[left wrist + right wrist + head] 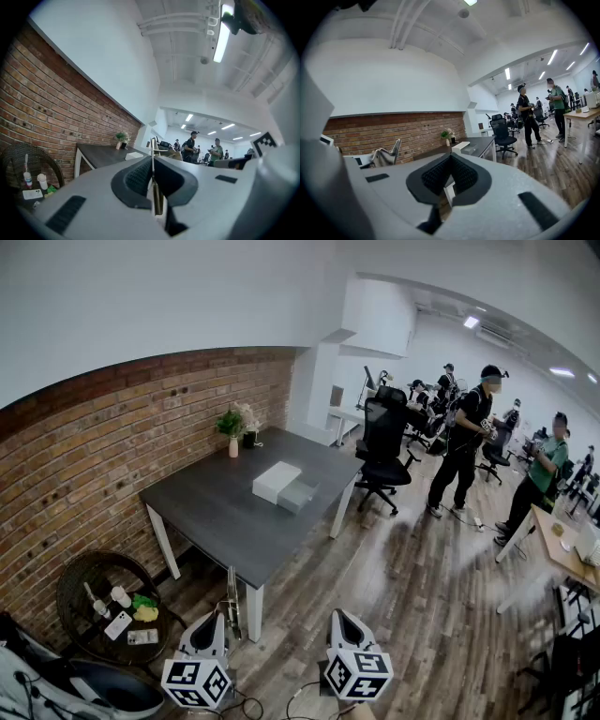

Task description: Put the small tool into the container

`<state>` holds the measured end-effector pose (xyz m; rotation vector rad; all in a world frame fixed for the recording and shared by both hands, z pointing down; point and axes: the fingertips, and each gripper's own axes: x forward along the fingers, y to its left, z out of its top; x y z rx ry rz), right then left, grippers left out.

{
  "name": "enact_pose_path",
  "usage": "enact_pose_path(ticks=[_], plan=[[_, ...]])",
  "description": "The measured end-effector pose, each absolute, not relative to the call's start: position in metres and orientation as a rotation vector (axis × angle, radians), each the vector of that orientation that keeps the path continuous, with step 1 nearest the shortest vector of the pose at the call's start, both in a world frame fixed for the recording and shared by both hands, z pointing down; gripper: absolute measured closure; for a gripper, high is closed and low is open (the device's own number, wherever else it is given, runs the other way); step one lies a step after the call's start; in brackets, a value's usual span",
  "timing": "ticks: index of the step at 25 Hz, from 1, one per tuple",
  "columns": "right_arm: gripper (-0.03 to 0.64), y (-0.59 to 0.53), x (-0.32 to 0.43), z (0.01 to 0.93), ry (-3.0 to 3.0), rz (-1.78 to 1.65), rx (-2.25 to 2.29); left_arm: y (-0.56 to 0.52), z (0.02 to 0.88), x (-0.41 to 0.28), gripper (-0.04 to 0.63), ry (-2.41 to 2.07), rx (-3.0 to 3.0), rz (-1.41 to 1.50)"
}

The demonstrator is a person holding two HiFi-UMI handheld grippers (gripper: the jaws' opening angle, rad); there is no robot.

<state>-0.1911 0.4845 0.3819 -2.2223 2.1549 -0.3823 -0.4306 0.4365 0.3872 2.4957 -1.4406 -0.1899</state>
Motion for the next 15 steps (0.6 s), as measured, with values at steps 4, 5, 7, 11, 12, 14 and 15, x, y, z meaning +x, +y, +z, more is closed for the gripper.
enact_pose_path(ticks=[4, 5, 7, 11, 12, 14, 15], plan=[[0.618, 0.48, -0.193, 0.381, 2.167, -0.375, -2.221, 0.433, 0.387, -0.43, 0.586, -1.438, 2.503, -0.192], [0.618, 0.478, -0.194, 0.381, 2.167, -0.373, -2.223, 0.432, 0.387, -0.43, 0.586, -1.435, 2.507, -0.19], [0.618, 0.475, -0.194, 0.382, 2.166, -0.375, -2.225, 0.429, 0.388, -0.429, 0.586, -1.428, 2.515, -0.186], [0.617, 0.47, -0.192, 0.383, 2.122, -0.392, -2.192, 0.424, 0.391, -0.43, 0.586, -1.413, 2.518, -0.183], [0.617, 0.469, -0.191, 0.383, 2.105, -0.393, -2.194, 0.423, 0.392, -0.43, 0.586, -1.408, 2.52, -0.181], [0.615, 0.469, -0.188, 0.386, 2.085, -0.4, -2.207, 0.42, 0.394, -0.429, 0.586, -1.397, 2.525, -0.176], [0.615, 0.469, -0.188, 0.388, 2.076, -0.411, -2.213, 0.418, 0.396, -0.43, 0.586, -1.391, 2.526, -0.172]])
